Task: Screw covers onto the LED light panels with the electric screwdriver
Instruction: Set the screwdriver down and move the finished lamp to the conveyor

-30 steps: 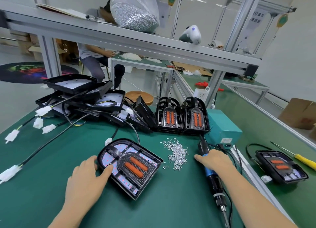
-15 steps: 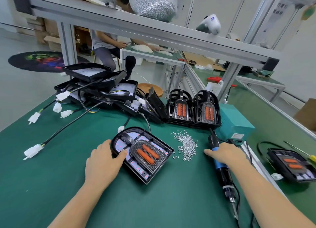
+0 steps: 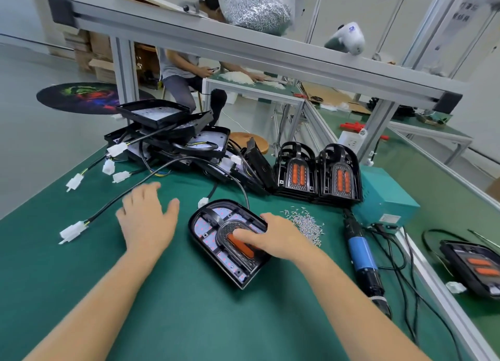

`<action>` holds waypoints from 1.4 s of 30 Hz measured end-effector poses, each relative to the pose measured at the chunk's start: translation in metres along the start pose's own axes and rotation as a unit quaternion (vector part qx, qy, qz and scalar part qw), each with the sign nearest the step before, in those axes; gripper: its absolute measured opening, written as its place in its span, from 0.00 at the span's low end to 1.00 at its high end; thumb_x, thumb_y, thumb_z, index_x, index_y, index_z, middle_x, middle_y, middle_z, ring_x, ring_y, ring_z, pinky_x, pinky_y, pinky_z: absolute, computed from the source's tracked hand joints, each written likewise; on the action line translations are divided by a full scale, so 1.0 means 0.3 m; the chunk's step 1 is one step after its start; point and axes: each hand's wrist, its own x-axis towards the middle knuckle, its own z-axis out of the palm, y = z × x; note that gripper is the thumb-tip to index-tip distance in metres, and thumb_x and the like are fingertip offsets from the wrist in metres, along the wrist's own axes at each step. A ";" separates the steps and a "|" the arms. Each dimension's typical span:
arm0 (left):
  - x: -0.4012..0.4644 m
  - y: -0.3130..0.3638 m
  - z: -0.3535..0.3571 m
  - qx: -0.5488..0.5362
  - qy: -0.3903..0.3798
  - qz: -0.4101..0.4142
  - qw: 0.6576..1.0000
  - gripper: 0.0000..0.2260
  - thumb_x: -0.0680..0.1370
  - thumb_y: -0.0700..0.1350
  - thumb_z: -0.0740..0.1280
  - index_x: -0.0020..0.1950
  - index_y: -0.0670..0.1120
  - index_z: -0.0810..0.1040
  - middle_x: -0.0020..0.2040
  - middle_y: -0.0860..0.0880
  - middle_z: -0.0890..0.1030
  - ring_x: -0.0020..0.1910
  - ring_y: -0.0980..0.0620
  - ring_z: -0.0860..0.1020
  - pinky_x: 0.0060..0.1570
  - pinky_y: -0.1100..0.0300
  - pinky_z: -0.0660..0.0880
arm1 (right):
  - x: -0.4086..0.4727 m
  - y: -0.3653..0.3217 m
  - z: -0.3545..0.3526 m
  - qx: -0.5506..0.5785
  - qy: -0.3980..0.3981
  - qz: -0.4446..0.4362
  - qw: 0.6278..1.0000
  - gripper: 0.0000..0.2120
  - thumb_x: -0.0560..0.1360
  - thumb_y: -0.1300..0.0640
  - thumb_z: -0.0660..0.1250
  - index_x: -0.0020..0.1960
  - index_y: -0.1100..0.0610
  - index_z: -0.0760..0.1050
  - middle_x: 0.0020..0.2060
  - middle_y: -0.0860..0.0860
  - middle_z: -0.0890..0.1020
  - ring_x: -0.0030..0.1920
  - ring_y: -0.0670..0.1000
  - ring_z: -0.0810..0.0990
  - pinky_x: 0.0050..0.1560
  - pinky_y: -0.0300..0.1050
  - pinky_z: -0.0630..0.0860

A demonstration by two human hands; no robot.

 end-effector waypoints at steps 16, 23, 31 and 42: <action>0.150 -0.088 -0.066 -0.149 0.084 -0.014 0.985 0.08 0.79 0.46 0.62 0.50 0.48 0.81 0.37 0.43 0.77 0.46 0.39 0.73 0.55 0.46 0.67 | -0.024 0.001 0.037 0.161 0.049 0.000 0.986 0.34 0.54 0.35 0.78 0.54 0.50 0.78 0.49 0.45 0.84 0.52 0.49 0.82 0.59 0.50 0.77; 0.080 -0.090 -0.107 -0.322 0.093 0.088 0.938 0.09 0.76 0.39 0.69 0.51 0.51 0.81 0.41 0.43 0.76 0.49 0.55 0.70 0.57 0.53 0.67 | -0.064 0.076 0.069 0.375 0.080 -0.036 0.923 0.19 0.62 0.59 0.83 0.50 0.55 0.81 0.41 0.46 0.87 0.40 0.44 0.84 0.41 0.36 0.77; 0.090 -0.076 -0.072 -0.332 0.075 0.074 0.938 0.17 0.74 0.27 0.61 0.38 0.47 0.79 0.43 0.53 0.75 0.43 0.62 0.71 0.44 0.73 0.65 | -0.068 0.083 0.049 0.437 0.106 -0.070 0.890 0.10 0.70 0.59 0.76 0.50 0.59 0.80 0.39 0.47 0.84 0.38 0.44 0.79 0.39 0.31 0.73; 0.121 -0.039 -0.082 -0.472 -0.018 -0.031 0.881 0.17 0.64 0.25 0.50 0.26 0.46 0.65 0.32 0.53 0.81 0.41 0.56 0.75 0.51 0.59 0.66 | -0.042 0.075 -0.013 0.451 0.054 -0.114 0.883 0.08 0.79 0.58 0.67 0.54 0.62 0.77 0.51 0.46 0.81 0.50 0.42 0.77 0.55 0.36 0.70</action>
